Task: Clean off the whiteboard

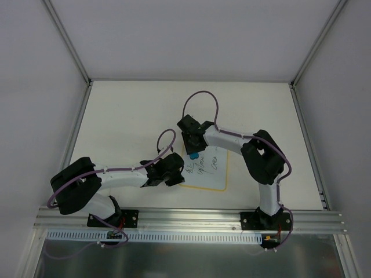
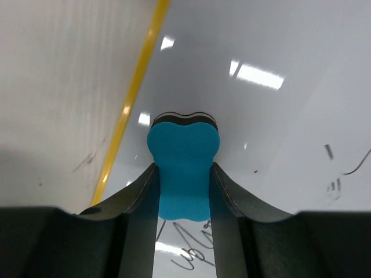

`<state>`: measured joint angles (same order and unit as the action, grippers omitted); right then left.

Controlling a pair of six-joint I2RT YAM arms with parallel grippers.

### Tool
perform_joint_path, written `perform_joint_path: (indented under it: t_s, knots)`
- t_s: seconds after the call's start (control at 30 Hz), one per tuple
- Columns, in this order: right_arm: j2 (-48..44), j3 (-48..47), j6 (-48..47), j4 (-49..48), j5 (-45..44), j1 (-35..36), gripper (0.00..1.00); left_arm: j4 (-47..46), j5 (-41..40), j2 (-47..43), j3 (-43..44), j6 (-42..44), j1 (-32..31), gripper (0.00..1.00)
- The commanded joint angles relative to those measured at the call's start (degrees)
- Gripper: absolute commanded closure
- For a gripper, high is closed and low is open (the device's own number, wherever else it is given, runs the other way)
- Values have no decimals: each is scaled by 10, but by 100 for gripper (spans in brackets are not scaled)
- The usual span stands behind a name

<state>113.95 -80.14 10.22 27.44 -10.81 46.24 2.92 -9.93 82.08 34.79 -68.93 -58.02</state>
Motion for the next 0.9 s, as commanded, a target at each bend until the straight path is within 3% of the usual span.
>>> perform_joint_path:
  t_s: [0.0, 0.5, 0.87]
  knots:
    - [-27, 41, 4, 35, 34, 29, 92, 65, 1, 18, -24, 1, 5, 100]
    - [-59, 104, 65, 25, 35, 127, 92, 63, -2, 5, -42, -17, 10, 100]
    - [-86, 147, 97, 45, -31, 93, 92, 64, -1, 0, -51, -27, 14, 100]
